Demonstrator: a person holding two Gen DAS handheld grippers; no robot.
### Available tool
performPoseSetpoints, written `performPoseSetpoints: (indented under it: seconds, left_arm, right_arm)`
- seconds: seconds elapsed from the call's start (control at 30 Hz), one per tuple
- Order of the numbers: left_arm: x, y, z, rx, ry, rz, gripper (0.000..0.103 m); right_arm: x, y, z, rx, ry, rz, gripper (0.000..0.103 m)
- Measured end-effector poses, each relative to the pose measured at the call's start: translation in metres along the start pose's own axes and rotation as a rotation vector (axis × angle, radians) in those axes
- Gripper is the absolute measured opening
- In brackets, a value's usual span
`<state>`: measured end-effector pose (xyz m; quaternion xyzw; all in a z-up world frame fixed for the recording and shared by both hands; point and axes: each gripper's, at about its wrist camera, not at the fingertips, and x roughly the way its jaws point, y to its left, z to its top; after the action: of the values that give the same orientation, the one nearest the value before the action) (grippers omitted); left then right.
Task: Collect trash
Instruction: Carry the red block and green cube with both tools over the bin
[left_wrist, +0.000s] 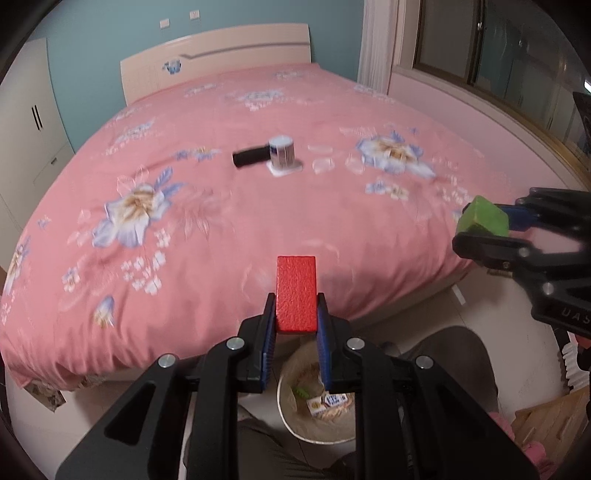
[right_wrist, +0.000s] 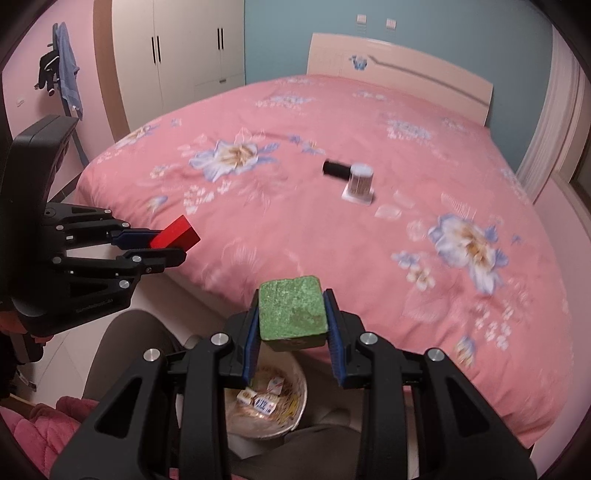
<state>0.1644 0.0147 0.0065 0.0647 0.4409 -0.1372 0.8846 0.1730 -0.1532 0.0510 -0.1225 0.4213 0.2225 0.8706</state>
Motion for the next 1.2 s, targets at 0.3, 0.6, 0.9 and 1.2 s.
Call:
performPoseSetpoints:
  seconds: [0.3,0.6,0.9,1.2]
  left_arm:
    - [0.04,-0.007,-0.031,0.012,0.113,-0.021,0.022]
    - [0.078,-0.015,-0.055,0.031,0.215,-0.036,0.022]
    - [0.122,-0.019,-0.08,0.013,0.332,-0.079,0.022]
    - [0.168,-0.024,-0.104,-0.006,0.452,-0.099,0.022]
  right_arm:
    - [0.047,0.012,-0.033,0.023,0.113,0.048,0.033]
    - [0.092,0.021,-0.064,0.036,0.225,0.094,0.033]
    - [0.136,0.021,-0.095,0.073,0.338,0.144,0.033]
    - [0.183,0.022,-0.126,0.103,0.454,0.18,0.033]
